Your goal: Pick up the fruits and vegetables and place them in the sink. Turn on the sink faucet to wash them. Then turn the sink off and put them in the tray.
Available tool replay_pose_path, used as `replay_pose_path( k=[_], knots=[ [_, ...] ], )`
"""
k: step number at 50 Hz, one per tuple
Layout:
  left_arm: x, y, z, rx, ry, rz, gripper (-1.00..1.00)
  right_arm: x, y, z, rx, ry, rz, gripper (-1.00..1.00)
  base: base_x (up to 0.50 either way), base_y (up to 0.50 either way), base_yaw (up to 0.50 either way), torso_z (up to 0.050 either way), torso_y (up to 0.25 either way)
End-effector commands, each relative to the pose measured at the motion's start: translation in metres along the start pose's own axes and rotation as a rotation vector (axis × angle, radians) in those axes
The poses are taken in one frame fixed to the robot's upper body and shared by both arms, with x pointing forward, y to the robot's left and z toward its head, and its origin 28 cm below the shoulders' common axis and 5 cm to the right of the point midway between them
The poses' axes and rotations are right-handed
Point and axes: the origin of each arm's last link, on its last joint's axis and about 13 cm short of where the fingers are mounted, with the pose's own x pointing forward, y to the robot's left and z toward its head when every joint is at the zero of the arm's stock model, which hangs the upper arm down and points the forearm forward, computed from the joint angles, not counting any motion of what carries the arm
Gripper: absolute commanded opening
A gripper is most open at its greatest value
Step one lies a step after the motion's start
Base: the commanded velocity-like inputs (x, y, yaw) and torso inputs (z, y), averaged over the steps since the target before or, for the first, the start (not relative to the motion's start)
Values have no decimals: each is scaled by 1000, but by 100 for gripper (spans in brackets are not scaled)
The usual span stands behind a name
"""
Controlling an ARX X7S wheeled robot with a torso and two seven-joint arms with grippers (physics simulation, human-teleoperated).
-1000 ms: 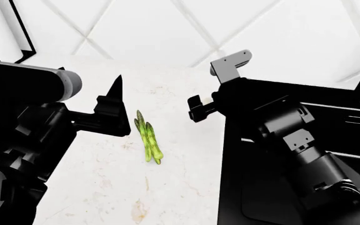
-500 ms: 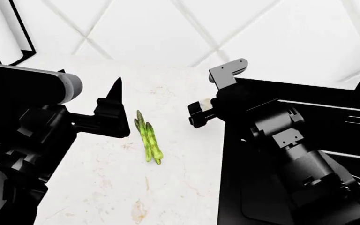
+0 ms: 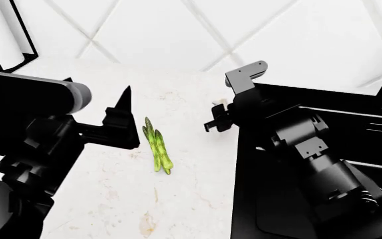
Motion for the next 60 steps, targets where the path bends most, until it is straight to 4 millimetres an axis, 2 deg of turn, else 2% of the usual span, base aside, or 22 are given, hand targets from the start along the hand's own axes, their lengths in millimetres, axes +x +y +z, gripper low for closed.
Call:
replay_pose_path(
  k=[1, 9, 12, 20, 29, 45, 60],
  knots=[
    [0, -1, -3, 2, 8, -4, 100, -15, -10, 8, 2, -56, -54, -100, 0, 0, 0, 0, 0],
    [0, -4, -6, 4, 19, -15, 100, -39, -20, 19, 5, -125, -109, -100, 0, 0, 0, 0, 0],
    [-2, -7, -5, -41, 72, 33, 100, -48, -24, 22, 12, -148, -128, -100, 0, 0, 0, 0, 0],
    [-14, -30, 8, -41, 83, 18, 100, -59, -31, 26, 10, -171, -158, -100, 0, 0, 0, 0, 0],
    [-12, -49, 5, -10, 151, 30, 100, -70, -35, 37, -9, -184, -190, -100, 0, 0, 0, 0, 0],
    [-6, -83, -2, -51, 241, 22, 100, -71, -33, 43, -6, -208, -189, -100, 0, 0, 0, 0, 0],
    [17, -87, -22, -21, 389, 109, 100, -72, -29, 51, -9, -222, -181, -100, 0, 0, 0, 0, 0]
  ],
)
